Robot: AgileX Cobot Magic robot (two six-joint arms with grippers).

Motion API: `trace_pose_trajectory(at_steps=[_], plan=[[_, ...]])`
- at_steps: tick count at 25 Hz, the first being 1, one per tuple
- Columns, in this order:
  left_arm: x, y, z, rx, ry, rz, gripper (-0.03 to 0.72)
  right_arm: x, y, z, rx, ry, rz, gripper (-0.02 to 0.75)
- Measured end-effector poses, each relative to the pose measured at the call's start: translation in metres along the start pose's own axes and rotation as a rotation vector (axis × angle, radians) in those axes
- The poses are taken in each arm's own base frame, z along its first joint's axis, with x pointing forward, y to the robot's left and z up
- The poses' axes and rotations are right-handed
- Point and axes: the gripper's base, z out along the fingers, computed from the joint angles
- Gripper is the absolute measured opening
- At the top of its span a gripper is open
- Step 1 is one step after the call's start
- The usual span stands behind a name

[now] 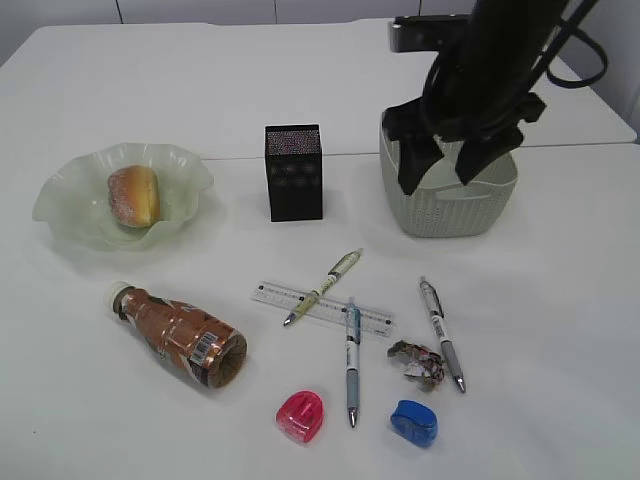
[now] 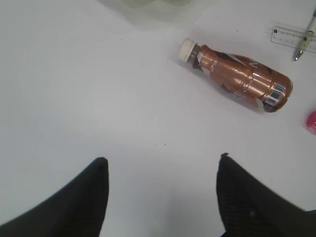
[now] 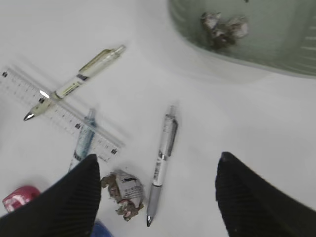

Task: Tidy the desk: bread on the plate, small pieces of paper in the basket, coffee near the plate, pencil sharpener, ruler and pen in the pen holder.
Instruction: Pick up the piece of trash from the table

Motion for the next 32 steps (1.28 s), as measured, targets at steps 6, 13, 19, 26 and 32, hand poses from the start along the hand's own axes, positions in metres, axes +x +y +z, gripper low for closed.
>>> trace_pose_trajectory(at_steps=[6,13,19,26,32], plan=[[0.0,0.0,0.0,0.0,0.0,0.0,0.496,0.017,0.045,0.022,-0.018,0.089,-0.112,0.531],[0.0,0.0,0.0,0.0,0.0,0.0,0.497,0.061,0.053,0.062,-0.005,0.265,-0.153,0.531],[0.0,0.0,0.0,0.0,0.0,0.0,0.496,0.094,0.048,0.088,0.0,0.3,-0.172,0.53],[-0.001,0.0,0.0,0.001,-0.006,0.0,0.496,0.097,0.048,0.101,-0.03,0.21,-0.17,0.531],[-0.001,0.0,0.0,0.001,-0.008,0.0,0.497,0.093,0.053,0.105,-0.044,0.151,-0.177,0.531]])
